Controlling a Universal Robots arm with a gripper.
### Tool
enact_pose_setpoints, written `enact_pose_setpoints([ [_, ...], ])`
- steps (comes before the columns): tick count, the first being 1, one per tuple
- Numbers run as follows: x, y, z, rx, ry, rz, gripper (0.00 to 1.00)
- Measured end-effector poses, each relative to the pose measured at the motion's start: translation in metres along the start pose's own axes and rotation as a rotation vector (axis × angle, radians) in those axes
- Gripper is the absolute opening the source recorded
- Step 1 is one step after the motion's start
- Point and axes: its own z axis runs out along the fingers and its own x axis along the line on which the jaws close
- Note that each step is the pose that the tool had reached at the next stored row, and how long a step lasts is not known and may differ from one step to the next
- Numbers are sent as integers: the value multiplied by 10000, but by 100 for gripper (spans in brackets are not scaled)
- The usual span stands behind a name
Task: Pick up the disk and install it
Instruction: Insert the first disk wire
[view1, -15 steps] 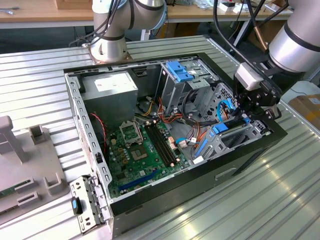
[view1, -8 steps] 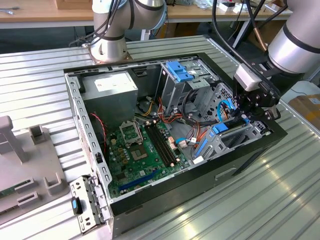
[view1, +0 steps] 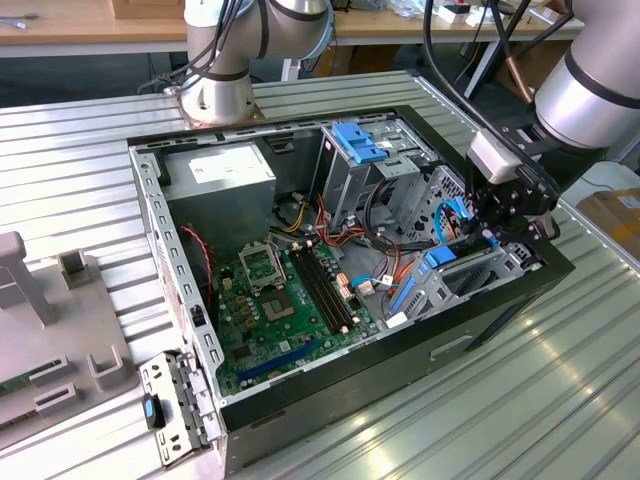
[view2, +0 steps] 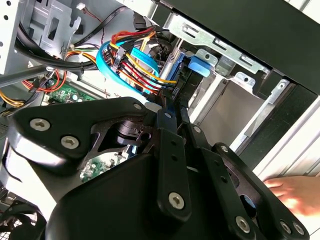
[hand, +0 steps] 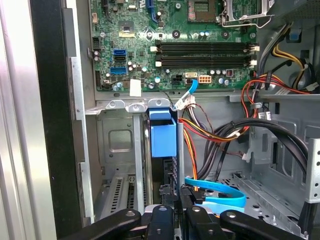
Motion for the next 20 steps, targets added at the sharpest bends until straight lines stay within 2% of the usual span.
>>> enact_pose_setpoints([
  [11,5,18,29,0,-1,1,16],
  [14,4,22,27,-1,1,-2,16],
  [16,1,21,-5,0,3,1,16],
  [20,1,15,-7,6,9,60,16],
])
